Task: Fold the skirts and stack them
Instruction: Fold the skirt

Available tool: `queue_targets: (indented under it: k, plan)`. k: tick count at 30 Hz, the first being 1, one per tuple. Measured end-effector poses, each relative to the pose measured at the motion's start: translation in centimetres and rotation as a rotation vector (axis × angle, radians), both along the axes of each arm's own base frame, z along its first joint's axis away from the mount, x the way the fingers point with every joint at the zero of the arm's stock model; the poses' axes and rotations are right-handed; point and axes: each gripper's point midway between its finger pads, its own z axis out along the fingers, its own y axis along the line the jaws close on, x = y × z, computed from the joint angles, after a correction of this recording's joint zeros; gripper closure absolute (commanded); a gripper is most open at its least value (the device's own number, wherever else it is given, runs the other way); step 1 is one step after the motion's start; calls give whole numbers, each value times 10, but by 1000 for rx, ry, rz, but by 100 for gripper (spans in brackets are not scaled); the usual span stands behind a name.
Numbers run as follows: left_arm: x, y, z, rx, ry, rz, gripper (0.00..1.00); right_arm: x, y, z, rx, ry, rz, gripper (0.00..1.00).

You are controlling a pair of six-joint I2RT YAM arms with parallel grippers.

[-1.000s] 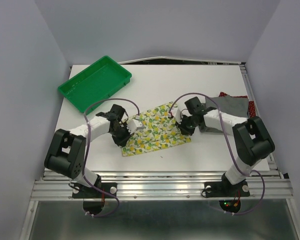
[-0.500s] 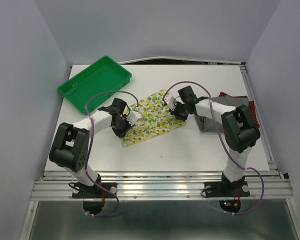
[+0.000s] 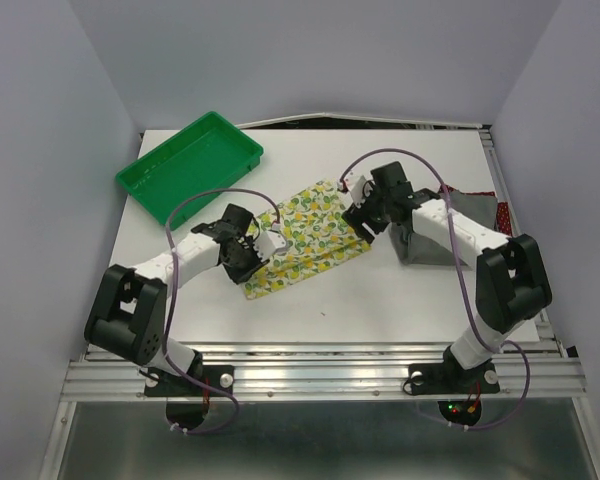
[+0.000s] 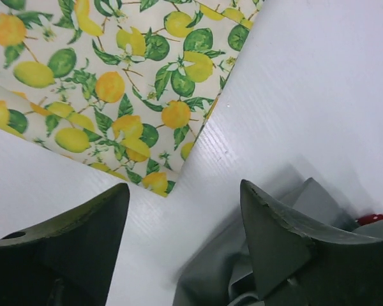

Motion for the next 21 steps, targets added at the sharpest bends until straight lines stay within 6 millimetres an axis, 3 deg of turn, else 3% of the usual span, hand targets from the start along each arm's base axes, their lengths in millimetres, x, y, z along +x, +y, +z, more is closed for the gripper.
queue_targets:
  k: [5, 10, 13, 17, 21]
  plan:
    - [-17, -7, 9, -21, -17, -46, 54, -17, 10, 24, 140, 88, -130, 43]
    - [-22, -21, 30, -72, -58, -85, 54, -43, 35, 26, 336, 302, -260, 50]
    - [-24, -24, 29, -74, -45, -87, 53, -56, 48, 14, 432, 454, -383, 56]
    - [-24, -26, 22, -58, -27, -74, 52, -74, 63, -20, 572, 661, -600, 59]
    - [-18, -27, 18, -38, -41, -58, 57, -92, 76, -43, 654, 810, -788, 67]
